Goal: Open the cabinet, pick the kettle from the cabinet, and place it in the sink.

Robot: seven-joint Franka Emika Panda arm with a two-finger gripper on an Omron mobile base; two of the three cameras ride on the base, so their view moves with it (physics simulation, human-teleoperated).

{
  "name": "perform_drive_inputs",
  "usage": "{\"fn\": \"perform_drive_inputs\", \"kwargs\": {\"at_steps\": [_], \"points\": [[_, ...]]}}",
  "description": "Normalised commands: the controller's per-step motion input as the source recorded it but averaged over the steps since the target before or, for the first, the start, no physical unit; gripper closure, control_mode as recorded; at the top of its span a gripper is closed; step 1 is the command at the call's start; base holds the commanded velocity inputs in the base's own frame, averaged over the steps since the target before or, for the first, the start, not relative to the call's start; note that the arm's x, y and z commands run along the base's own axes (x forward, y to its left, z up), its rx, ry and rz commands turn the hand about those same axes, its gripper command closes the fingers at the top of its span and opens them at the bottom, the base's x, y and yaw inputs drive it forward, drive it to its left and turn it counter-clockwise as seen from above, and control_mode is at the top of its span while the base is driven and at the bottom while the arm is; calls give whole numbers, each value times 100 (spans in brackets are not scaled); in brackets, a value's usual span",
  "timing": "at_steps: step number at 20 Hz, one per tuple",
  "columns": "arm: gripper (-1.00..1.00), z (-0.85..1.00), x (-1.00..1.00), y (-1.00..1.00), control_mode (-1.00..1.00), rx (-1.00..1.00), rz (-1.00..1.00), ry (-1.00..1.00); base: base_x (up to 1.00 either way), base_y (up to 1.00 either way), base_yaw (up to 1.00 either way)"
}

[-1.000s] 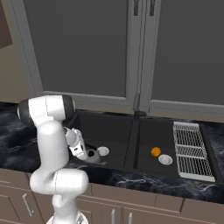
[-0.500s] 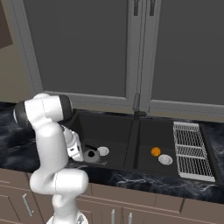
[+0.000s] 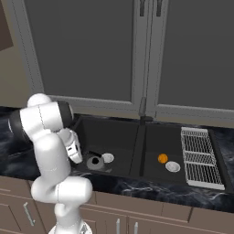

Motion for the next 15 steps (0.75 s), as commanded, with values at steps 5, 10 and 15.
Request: {"fn": "perform_drive_inputs", "kwargs": {"at_steps": [5,10,15], "points": [[-100,44,-14,2,-100,0,0,0,0,0,0],[-100,51,-21,0,-100,0,0,6,0,0,0],[-100,48,-28,0,-100,0,0,2,0,0,0]]}}
